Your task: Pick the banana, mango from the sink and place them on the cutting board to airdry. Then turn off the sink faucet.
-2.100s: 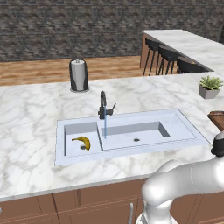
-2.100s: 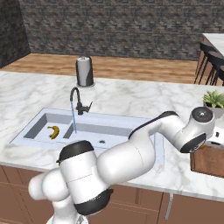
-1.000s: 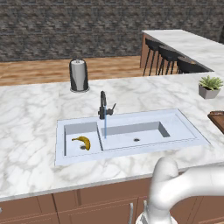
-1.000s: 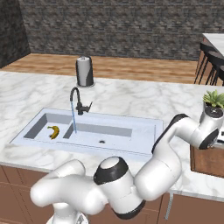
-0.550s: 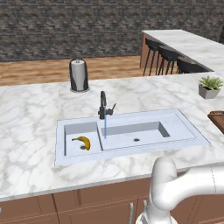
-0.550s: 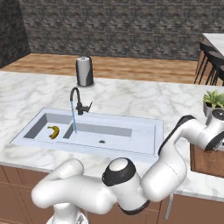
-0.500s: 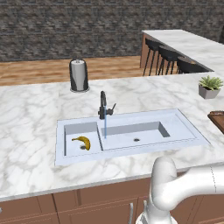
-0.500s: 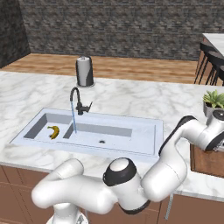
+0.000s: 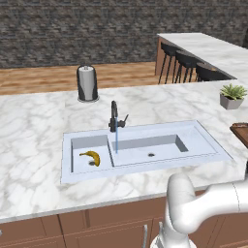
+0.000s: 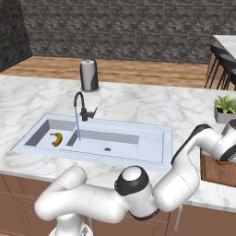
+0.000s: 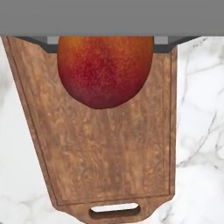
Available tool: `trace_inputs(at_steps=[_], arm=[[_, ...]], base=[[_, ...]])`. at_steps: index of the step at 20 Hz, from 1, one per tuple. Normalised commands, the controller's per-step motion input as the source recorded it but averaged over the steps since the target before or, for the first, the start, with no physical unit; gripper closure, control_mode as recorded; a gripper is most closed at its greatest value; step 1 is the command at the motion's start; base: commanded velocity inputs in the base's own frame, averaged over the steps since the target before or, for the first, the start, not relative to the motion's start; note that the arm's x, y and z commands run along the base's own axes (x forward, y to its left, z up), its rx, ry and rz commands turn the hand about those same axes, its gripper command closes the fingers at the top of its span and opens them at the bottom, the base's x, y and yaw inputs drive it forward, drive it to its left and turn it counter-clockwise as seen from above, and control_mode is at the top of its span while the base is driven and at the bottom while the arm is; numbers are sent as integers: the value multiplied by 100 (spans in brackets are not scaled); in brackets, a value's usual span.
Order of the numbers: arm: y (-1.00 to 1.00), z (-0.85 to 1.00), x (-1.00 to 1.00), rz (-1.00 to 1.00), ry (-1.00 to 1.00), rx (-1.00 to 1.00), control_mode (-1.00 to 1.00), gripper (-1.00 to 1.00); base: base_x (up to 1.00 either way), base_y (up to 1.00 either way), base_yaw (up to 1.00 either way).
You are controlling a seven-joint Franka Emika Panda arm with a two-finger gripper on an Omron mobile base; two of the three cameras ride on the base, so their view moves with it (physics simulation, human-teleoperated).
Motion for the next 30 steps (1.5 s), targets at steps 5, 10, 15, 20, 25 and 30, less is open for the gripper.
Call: trace_inputs(at_steps=[5,10,15,20,25,30], arm=[[-4,-17,4,1,2,1,-100,100],[-3,-31,6,0,3,2,-100,100],[-3,-31,7,0,3,2,-100,100],[-6,-20,2,1,0,1,-100,100],[-6,-17,2,1,0,1,-100,100],[-2,-18,4,0,2,1,-100,-100]], base=[[0,0,0],[0,0,0],[0,0,0],[0,0,0],[0,0,0],[0,0,0]])
